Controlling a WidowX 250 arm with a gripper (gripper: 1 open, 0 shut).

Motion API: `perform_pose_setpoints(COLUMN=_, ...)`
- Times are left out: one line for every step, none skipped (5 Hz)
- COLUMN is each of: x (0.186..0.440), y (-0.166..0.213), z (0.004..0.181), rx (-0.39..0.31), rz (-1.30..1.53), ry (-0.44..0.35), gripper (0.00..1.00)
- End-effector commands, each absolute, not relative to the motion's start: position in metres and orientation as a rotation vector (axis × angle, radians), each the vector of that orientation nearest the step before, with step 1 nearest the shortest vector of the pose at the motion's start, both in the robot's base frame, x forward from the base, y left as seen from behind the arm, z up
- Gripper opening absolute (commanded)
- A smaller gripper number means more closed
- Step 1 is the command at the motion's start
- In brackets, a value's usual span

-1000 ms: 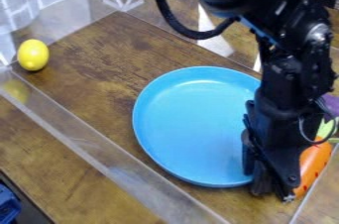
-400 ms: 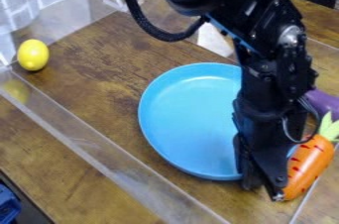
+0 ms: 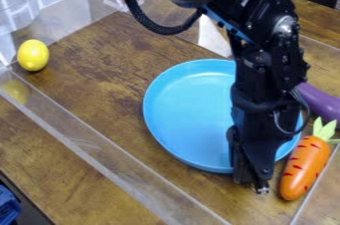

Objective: Remove the carrot from the blue tray and put it on the table

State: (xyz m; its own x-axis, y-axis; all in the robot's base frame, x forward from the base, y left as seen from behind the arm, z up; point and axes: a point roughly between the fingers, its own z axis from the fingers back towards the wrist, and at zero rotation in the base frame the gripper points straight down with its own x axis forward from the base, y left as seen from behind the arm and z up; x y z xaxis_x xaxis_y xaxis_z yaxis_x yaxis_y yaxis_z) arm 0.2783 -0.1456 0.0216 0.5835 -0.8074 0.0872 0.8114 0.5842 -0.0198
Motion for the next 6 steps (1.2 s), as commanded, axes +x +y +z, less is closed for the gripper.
perform_pose_setpoints(x=0.275, y=-0.127, z=0.023, rx=-0.047, rz=-0.906, ry=-0.053, gripper=0.0)
perform_pose_setpoints(x=0.269, y=-0.119, z=0.025, rx=-0.041, rz=-0.876, ry=-0.043, gripper=0.0)
perform_pose_setpoints(x=0.261, y=-0.117, z=0.021, rx=-0.04, rz=-0.871, ry=-0.03, gripper=0.0)
perform_pose_setpoints(x=0.256, y=-0.116, z=0.017, rx=-0.039, rz=-0.871, ry=-0.022, gripper=0.0)
perform_pose_setpoints(x=0.253, y=-0.111, z=0.016, rx=-0.037, rz=-0.875, ry=-0.015, gripper=0.0)
perform_pose_setpoints(x=0.251, y=-0.106, z=0.015, rx=-0.035, rz=-0.879, ry=-0.01, gripper=0.0)
